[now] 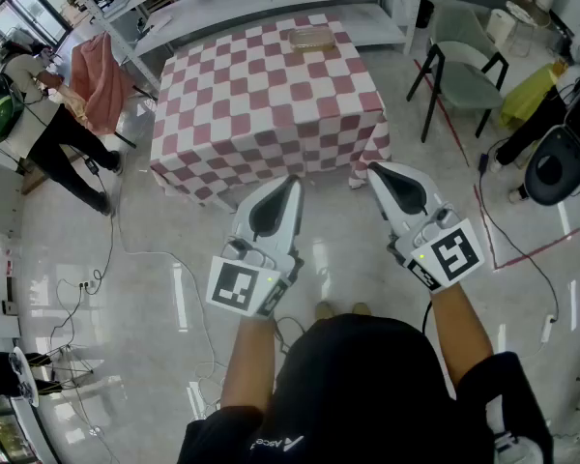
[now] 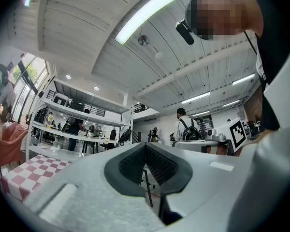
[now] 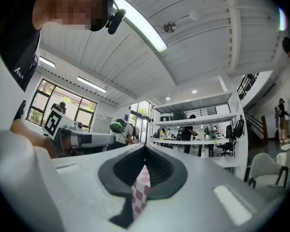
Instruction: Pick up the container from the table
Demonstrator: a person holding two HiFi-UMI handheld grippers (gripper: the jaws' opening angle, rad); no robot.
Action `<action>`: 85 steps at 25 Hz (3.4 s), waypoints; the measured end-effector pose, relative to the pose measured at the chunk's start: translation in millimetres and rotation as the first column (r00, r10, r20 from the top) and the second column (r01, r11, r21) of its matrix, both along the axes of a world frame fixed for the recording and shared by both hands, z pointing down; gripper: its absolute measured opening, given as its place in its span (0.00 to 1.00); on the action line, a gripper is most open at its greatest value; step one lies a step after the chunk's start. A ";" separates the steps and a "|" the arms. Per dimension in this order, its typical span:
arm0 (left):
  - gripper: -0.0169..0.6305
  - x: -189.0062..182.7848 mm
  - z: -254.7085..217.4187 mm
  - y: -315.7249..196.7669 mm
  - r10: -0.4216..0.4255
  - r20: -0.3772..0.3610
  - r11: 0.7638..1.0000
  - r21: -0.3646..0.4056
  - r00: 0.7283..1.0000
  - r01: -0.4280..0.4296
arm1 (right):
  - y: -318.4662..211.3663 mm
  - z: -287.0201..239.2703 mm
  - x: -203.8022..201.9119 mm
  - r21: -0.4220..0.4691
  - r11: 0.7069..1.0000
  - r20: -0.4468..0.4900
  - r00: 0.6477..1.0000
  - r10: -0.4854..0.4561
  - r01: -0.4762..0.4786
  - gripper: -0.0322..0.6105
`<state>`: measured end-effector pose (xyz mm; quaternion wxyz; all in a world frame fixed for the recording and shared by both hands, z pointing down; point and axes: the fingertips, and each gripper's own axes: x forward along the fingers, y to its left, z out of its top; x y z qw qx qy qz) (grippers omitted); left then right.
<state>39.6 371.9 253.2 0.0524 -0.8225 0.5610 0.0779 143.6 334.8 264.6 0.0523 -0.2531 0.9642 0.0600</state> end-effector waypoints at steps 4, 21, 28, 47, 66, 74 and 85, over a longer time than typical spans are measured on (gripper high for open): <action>0.04 -4.6 4.7 -3.0 0.002 0.006 1.000 0.000 1.000 -0.002 | -2.6 3.0 -6.6 -0.007 1.000 -0.002 1.000 -0.018 0.017 0.05; 0.04 -72.1 13.1 -32.9 0.023 -0.007 0.999 0.030 1.000 -0.023 | -32.0 15.9 -68.1 -0.002 1.000 -0.028 1.000 0.002 -0.002 0.05; 0.04 -105.6 17.1 -86.7 0.007 -0.012 1.000 0.026 1.000 -0.007 | -86.9 23.1 -97.6 -0.002 1.000 -0.028 1.000 -0.009 0.009 0.05; 0.04 -189.3 28.2 -465.6 -0.153 0.054 0.988 0.018 0.987 0.152 | -502.4 77.4 -143.2 -0.041 0.998 -0.167 0.985 0.042 -0.050 0.05; 0.04 -250.0 74.4 -645.3 -0.126 -0.001 0.991 -0.046 0.992 0.125 | -703.4 175.2 -176.1 -0.377 0.895 -0.302 0.945 0.124 -0.238 0.10; 0.04 -246.2 101.7 -679.5 -0.042 -0.009 0.994 -0.102 0.999 0.041 | -741.2 239.6 -182.1 -0.606 0.745 -0.325 0.941 0.089 -0.280 0.22; 0.04 -249.3 119.7 -696.7 -0.013 -0.016 0.990 -0.142 1.000 0.011 | -759.7 292.9 -187.2 -0.777 0.571 -0.301 0.953 0.032 -0.265 0.22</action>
